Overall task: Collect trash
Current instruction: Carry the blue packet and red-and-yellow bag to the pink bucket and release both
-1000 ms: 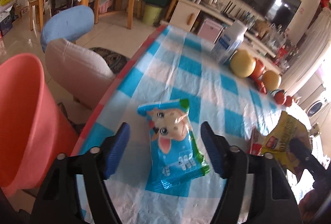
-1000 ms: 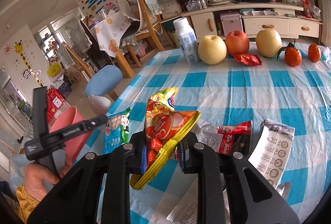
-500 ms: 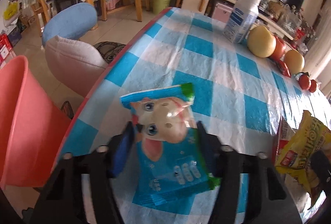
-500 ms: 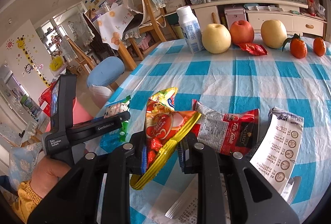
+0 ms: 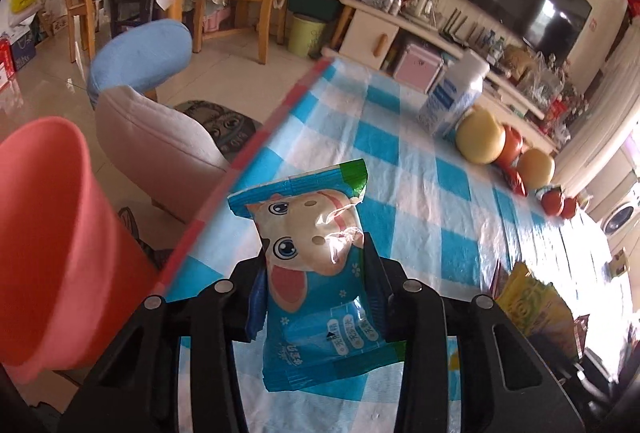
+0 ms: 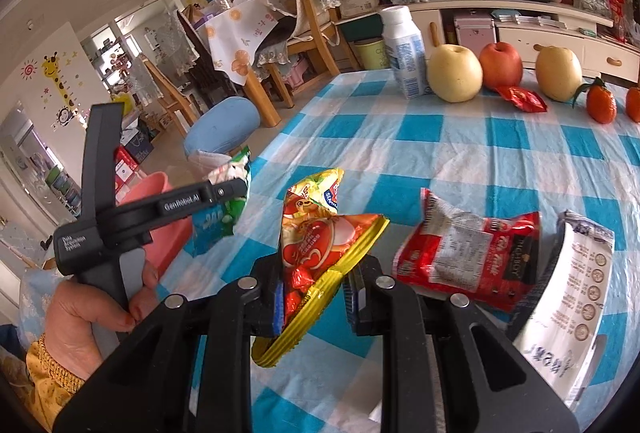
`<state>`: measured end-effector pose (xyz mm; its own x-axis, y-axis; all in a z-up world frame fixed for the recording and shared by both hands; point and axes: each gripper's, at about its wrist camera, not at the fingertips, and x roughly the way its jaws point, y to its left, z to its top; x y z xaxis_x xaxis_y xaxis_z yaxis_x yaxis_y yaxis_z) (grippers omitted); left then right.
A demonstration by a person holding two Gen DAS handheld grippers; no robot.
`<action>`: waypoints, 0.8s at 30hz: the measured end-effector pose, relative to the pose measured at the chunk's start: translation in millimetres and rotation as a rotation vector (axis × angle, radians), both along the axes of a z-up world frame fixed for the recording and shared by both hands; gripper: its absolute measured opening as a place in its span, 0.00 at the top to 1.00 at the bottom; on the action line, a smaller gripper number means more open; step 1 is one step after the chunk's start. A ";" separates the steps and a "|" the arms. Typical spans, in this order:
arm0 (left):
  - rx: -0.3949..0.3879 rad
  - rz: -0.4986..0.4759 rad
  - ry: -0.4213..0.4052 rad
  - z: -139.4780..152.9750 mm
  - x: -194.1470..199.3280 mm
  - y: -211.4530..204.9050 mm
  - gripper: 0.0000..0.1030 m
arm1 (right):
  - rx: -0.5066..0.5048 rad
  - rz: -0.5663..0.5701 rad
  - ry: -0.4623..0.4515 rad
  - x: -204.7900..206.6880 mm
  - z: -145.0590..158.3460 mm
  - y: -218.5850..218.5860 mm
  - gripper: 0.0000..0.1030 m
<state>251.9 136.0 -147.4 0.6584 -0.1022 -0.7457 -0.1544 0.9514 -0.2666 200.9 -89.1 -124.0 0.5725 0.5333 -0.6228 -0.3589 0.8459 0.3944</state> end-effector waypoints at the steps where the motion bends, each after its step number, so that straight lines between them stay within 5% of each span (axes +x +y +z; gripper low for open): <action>1: -0.005 0.022 -0.018 6.0 -3.2 8.5 0.59 | 0.002 0.009 0.001 -0.2 1.2 5.1 0.77; 12: -0.028 0.274 -0.104 37.1 -34.1 113.0 0.59 | 0.010 0.182 -0.053 -0.4 35.8 98.1 0.77; 24: -0.126 0.503 -0.079 23.6 -63.3 218.6 0.59 | -0.012 0.402 -0.109 3.2 60.5 224.9 0.77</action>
